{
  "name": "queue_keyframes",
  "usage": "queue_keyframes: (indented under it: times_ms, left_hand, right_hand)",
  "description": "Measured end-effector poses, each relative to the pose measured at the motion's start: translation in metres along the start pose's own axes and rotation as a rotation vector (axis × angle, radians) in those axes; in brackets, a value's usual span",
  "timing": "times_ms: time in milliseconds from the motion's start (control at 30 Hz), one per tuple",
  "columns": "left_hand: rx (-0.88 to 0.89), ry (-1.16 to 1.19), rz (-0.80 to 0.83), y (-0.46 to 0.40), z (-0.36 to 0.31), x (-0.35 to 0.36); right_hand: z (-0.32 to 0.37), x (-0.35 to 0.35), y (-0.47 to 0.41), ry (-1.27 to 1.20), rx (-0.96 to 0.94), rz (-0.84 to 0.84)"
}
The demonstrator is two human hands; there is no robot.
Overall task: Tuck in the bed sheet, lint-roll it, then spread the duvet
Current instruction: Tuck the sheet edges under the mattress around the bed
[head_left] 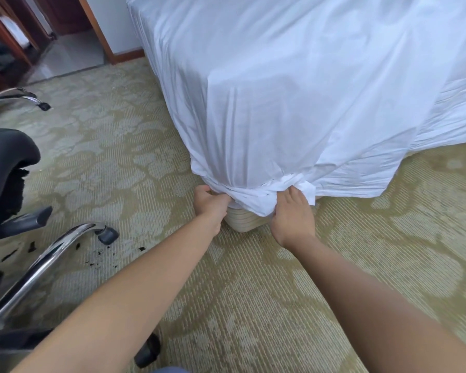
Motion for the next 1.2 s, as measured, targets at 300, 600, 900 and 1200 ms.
queue_keyframes:
  times_ms: [300, 600, 900, 1200]
  left_hand:
    - [0.086, 0.079, -0.150, -0.015, 0.006, -0.001]
    - [0.093, 0.064, -0.148, -0.037, -0.007, -0.001]
    - [0.079, 0.193, 0.301, -0.010, 0.013, 0.010]
    - [0.101, 0.149, 0.135, -0.012, 0.009, 0.022]
  right_hand:
    - [0.007, 0.009, -0.019, -0.051, 0.097, -0.079]
    - [0.004, 0.003, -0.033, 0.153, 0.121, -0.096]
    - [-0.010, -0.012, -0.007, -0.430, -0.083, -0.075]
    - [-0.033, -0.003, 0.004, -1.394, 0.293, -0.255]
Point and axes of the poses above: each hand's wrist, its own y-axis away from the middle knuckle, its own x-axis out of the palm, z = x × y, the point moved 9 cm from there along -y, towards the middle knuckle, and after that the axes turned 14 degrees about z, right-handed, at the moved point
